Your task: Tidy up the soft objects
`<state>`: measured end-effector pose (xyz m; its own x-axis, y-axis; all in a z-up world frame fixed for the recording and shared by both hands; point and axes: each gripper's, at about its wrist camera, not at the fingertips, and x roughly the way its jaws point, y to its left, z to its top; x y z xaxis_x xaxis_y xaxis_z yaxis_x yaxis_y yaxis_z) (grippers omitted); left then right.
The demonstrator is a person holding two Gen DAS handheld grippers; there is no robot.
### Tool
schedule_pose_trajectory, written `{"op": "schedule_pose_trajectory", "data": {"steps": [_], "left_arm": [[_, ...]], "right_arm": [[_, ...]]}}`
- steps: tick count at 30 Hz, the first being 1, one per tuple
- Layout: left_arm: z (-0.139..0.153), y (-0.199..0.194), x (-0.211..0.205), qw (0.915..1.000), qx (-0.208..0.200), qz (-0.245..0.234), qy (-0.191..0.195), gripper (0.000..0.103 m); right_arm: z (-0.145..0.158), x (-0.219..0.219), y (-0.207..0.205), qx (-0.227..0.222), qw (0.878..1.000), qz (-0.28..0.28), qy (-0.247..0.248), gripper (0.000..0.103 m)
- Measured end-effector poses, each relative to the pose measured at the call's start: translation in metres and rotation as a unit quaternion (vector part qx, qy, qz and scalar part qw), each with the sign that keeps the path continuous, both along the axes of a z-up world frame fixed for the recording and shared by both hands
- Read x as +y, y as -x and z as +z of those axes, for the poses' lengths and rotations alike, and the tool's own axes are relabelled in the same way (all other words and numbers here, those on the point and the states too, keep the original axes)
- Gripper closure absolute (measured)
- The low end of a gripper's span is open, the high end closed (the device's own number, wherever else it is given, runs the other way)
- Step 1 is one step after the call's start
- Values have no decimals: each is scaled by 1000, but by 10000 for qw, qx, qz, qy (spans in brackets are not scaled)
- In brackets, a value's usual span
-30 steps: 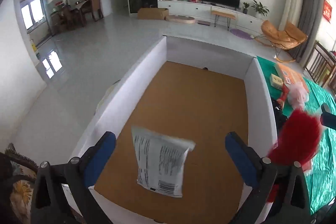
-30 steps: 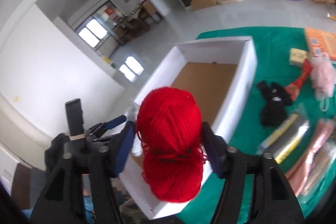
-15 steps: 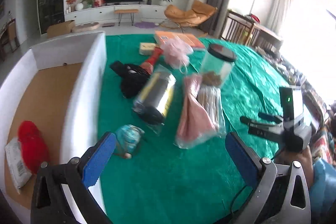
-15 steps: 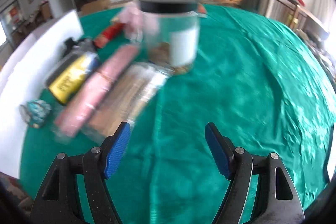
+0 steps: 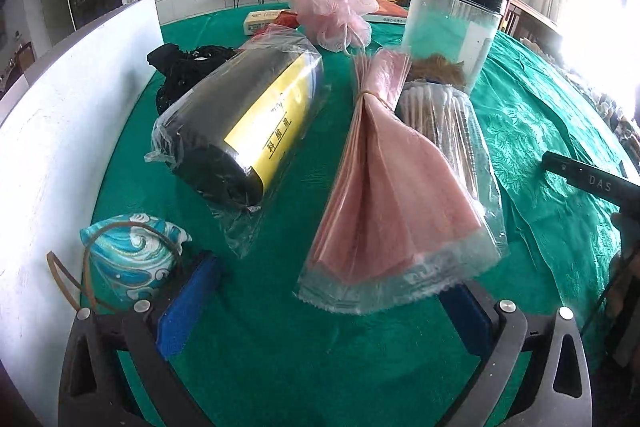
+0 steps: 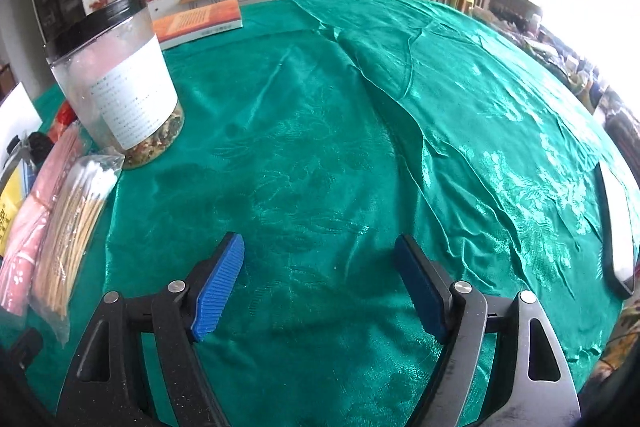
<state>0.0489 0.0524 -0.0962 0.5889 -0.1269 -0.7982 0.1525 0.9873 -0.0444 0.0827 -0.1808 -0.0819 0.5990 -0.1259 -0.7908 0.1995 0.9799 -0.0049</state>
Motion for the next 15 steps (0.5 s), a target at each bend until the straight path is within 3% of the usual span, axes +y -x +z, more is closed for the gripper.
{"op": "schedule_pose_trajectory", "data": {"steps": [2, 15], "left_arm": [[-1, 0, -3, 9998, 15, -61, -180, 0], [-2, 0, -3, 9998, -7, -89, -150, 0]], "right_arm": [[1, 3, 5, -10, 10000, 8, -25, 21], [2, 14, 17, -6, 10000, 31, -8, 19]]}}
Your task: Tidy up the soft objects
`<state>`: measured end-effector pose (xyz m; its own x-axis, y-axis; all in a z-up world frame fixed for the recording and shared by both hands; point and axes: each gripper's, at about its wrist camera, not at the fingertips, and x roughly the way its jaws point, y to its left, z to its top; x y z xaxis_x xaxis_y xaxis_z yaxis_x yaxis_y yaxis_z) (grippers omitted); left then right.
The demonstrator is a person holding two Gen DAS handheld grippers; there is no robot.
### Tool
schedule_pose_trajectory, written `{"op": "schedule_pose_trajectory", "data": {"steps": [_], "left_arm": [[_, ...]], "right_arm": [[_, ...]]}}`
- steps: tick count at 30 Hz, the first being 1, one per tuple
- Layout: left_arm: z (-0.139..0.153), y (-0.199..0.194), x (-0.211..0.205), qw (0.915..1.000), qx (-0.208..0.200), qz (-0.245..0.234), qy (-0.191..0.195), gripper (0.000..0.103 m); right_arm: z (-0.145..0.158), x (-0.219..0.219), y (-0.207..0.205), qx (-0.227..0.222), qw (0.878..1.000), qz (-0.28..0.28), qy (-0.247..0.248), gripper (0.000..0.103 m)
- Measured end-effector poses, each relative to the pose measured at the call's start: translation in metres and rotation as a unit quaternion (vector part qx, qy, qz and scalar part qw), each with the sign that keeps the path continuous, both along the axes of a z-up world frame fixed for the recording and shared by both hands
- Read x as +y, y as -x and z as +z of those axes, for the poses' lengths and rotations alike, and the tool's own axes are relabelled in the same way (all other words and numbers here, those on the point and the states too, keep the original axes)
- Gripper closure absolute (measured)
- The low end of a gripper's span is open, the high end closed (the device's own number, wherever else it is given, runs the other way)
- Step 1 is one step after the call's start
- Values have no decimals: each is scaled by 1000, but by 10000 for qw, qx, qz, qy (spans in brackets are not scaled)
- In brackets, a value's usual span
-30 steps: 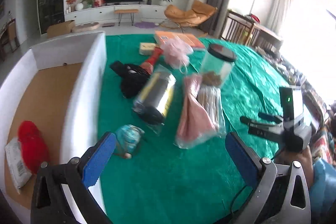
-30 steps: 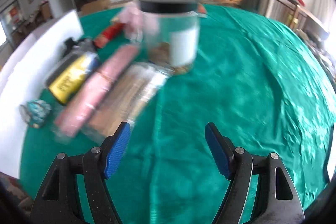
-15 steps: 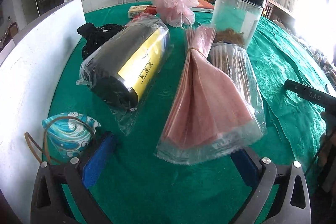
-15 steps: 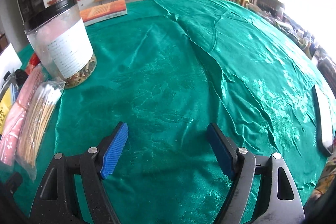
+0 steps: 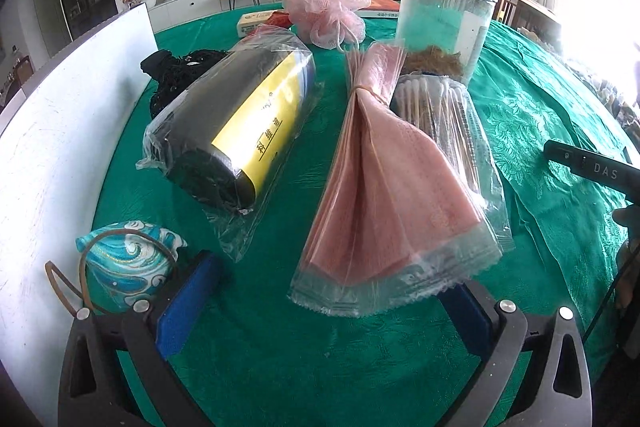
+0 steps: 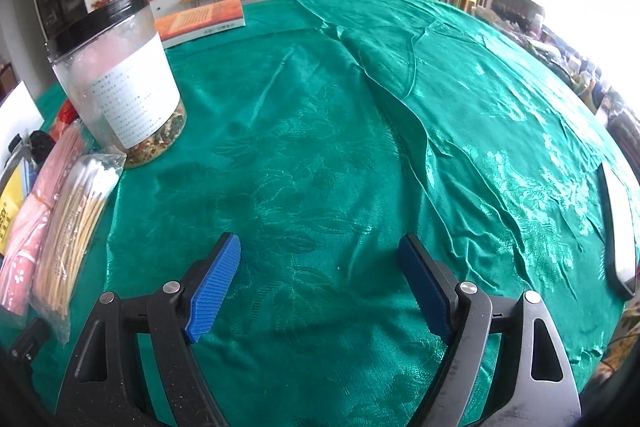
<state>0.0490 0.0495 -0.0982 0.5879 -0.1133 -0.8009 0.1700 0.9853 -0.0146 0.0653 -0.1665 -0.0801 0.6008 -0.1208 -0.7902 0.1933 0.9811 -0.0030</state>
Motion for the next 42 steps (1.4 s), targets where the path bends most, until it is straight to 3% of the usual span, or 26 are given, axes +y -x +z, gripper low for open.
{"op": "schedule_pose_trajectory", "data": {"steps": [42], "left_arm": [[1, 0, -1, 10000, -5, -3, -11, 0]], "right_arm": [[1, 1, 1, 7, 10000, 29, -15, 17]]}}
